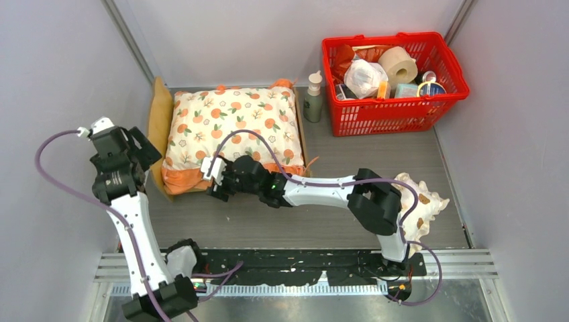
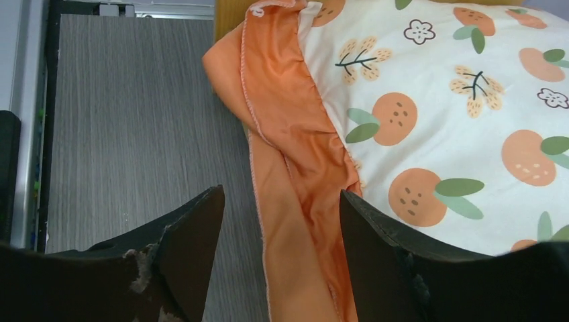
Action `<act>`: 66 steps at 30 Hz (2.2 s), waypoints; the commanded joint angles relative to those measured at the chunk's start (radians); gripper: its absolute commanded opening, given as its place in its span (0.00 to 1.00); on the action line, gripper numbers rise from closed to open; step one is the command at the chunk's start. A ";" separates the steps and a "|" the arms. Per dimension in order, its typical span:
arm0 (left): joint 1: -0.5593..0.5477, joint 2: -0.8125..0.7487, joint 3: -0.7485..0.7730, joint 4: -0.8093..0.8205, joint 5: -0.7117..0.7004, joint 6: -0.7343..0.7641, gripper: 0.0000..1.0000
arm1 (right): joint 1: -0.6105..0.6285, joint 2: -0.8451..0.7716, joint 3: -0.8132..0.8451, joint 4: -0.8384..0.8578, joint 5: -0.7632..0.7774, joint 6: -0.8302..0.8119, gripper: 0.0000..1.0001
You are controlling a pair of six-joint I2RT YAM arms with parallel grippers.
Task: Set up the pet bed
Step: Adjust the bed frame at the center of the board.
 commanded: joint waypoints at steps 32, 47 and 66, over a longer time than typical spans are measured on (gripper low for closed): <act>0.008 0.306 0.191 0.146 0.102 0.075 0.55 | -0.047 -0.256 -0.217 0.155 -0.017 -0.068 0.70; 0.008 0.114 0.245 0.058 0.448 -0.122 0.90 | 0.094 0.057 -0.021 0.220 -0.041 -0.352 0.75; 0.008 -0.026 0.029 0.027 0.180 -0.204 0.78 | 0.104 0.236 0.180 0.233 0.062 -0.431 0.25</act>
